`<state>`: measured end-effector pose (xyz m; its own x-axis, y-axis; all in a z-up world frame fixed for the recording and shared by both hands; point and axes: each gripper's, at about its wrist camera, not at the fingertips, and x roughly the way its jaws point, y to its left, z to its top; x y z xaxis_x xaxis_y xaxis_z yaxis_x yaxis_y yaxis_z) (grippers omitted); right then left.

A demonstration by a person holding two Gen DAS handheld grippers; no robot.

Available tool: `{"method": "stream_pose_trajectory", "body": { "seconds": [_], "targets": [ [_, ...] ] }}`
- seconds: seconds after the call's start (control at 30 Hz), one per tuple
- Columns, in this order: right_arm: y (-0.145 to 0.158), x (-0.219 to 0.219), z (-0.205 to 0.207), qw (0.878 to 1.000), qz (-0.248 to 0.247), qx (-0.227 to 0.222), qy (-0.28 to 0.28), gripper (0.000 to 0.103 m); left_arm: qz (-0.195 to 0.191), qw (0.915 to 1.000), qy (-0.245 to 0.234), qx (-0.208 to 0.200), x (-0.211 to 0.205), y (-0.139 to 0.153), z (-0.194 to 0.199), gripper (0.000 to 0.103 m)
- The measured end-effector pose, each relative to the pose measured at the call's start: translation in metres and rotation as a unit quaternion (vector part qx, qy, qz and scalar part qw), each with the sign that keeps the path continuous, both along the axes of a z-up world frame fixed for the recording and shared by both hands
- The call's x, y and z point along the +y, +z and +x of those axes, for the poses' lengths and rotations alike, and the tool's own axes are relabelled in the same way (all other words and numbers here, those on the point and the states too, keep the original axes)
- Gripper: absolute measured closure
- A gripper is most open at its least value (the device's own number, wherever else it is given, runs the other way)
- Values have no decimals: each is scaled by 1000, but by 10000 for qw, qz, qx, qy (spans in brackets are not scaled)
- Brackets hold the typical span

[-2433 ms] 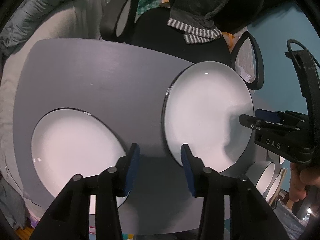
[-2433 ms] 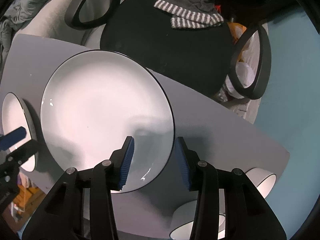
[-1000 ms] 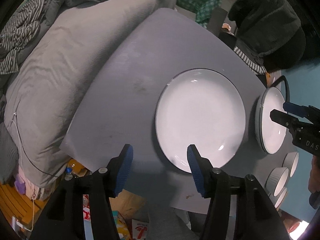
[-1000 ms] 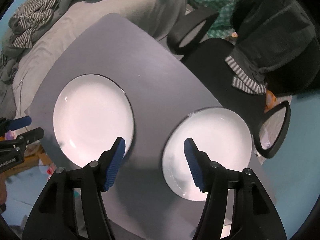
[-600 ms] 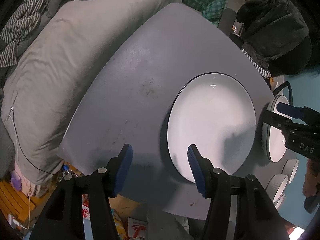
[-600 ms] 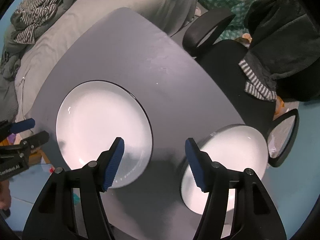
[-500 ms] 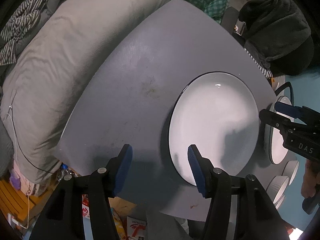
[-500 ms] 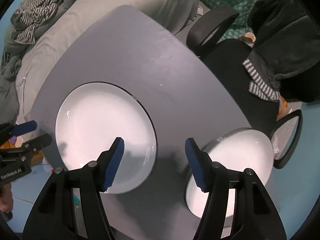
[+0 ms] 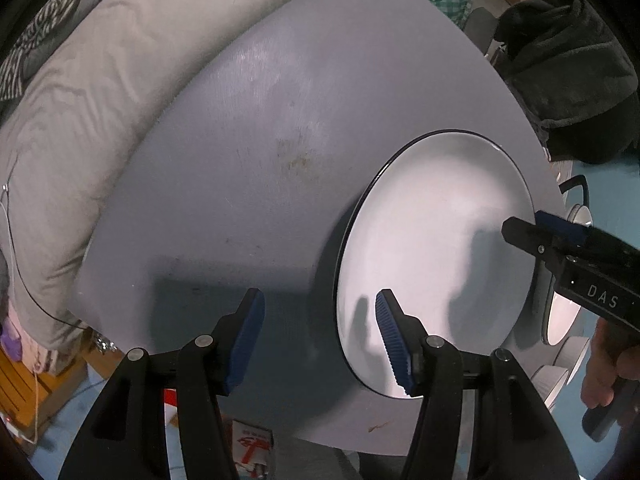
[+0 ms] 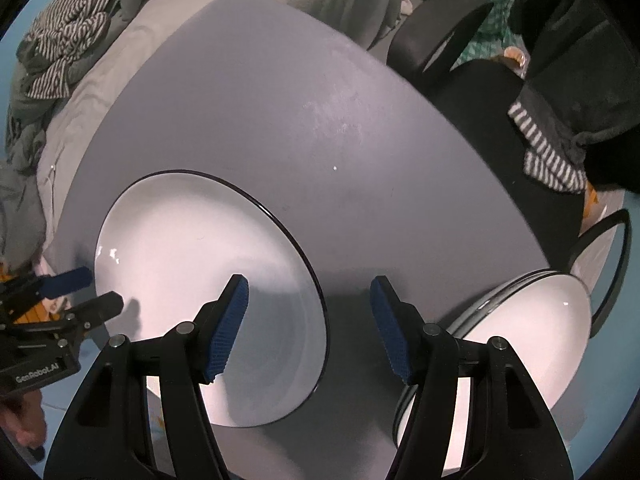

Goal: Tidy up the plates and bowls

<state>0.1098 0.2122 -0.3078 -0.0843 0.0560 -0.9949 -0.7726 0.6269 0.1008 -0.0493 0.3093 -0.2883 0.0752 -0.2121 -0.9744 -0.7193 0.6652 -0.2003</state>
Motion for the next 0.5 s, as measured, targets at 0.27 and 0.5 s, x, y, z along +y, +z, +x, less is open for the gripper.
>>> {"method": "stream_pose_trajectory", "body": {
  "seconds": [0.27, 0.5],
  "targets": [
    [-8, -7, -1, 9992, 175, 320, -191, 41, 82, 9999, -89, -26, -3, -7, 4, 44],
    [-13, -10, -4, 9979, 234, 555, -240, 57, 46, 9999, -116, -90, -7, -10, 6, 51]
  ]
}}
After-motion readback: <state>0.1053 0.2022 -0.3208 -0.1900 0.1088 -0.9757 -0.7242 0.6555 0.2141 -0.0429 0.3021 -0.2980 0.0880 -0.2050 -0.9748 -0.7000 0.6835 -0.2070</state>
